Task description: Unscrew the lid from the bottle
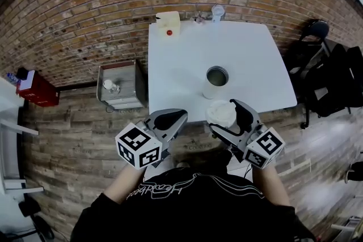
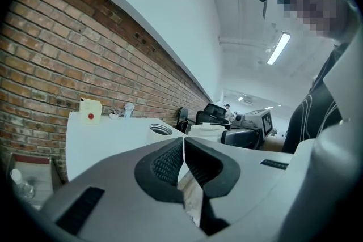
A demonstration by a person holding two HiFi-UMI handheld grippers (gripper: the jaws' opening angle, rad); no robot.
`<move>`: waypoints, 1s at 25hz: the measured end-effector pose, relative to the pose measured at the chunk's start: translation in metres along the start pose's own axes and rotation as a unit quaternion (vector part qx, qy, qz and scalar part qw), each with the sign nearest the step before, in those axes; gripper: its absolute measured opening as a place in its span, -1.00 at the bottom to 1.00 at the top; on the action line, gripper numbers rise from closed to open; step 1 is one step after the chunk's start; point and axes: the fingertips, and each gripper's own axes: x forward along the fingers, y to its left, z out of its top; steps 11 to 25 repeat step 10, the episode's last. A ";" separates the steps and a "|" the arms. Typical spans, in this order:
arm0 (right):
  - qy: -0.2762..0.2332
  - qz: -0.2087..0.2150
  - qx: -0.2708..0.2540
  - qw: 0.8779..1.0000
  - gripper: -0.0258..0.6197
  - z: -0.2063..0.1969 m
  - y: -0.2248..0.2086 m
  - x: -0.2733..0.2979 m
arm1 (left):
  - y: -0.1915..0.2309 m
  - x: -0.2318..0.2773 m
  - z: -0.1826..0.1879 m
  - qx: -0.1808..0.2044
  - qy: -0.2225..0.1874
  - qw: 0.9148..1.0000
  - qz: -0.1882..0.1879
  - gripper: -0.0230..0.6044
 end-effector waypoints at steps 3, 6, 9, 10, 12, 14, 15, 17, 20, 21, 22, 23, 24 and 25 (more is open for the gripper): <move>0.001 0.001 0.001 1.000 0.36 -0.002 0.000 0.003 | 0.002 0.000 -0.003 -0.003 0.001 1.000 0.002 -0.81; 0.003 0.002 0.001 1.000 0.36 -0.003 0.001 0.003 | 0.004 0.000 -0.004 -0.006 0.002 1.000 0.003 -0.81; 0.001 0.000 0.000 1.000 0.36 0.000 0.001 0.002 | 0.003 0.001 -0.002 -0.007 0.002 1.000 0.002 -0.81; 0.000 -0.001 0.000 1.000 0.36 0.002 0.000 0.001 | 0.003 0.001 -0.001 -0.006 0.002 1.000 0.001 -0.81; 0.000 -0.001 0.000 1.000 0.36 0.002 0.000 0.001 | 0.003 0.001 -0.001 -0.006 0.002 1.000 0.001 -0.81; 0.000 -0.001 0.000 1.000 0.36 0.002 0.000 0.001 | 0.003 0.001 -0.001 -0.006 0.002 1.000 0.001 -0.81; 0.000 -0.001 0.000 1.000 0.36 0.002 0.000 0.001 | 0.003 0.001 -0.001 -0.006 0.002 1.000 0.001 -0.81; 0.000 -0.001 0.000 1.000 0.36 0.002 0.000 0.001 | 0.003 0.001 -0.001 -0.006 0.002 1.000 0.001 -0.81; 0.000 -0.001 0.000 1.000 0.36 0.002 0.000 0.001 | 0.003 0.001 -0.001 -0.006 0.002 1.000 0.001 -0.81; 0.000 -0.001 0.000 1.000 0.36 0.002 0.000 0.001 | 0.003 0.001 -0.001 -0.006 0.002 1.000 0.001 -0.81; 0.000 -0.001 0.000 1.000 0.36 0.002 0.000 0.001 | 0.003 0.001 -0.001 -0.006 0.002 1.000 0.001 -0.81; 0.000 -0.001 0.000 1.000 0.36 0.002 0.000 0.001 | 0.003 0.001 -0.001 -0.006 0.002 1.000 0.001 -0.81; 0.000 -0.001 0.000 1.000 0.36 0.002 0.000 0.001 | 0.003 0.001 -0.001 -0.006 0.002 1.000 0.001 -0.81; 0.000 -0.001 0.000 1.000 0.36 0.002 0.000 0.001 | 0.003 0.001 -0.001 -0.006 0.002 1.000 0.001 -0.81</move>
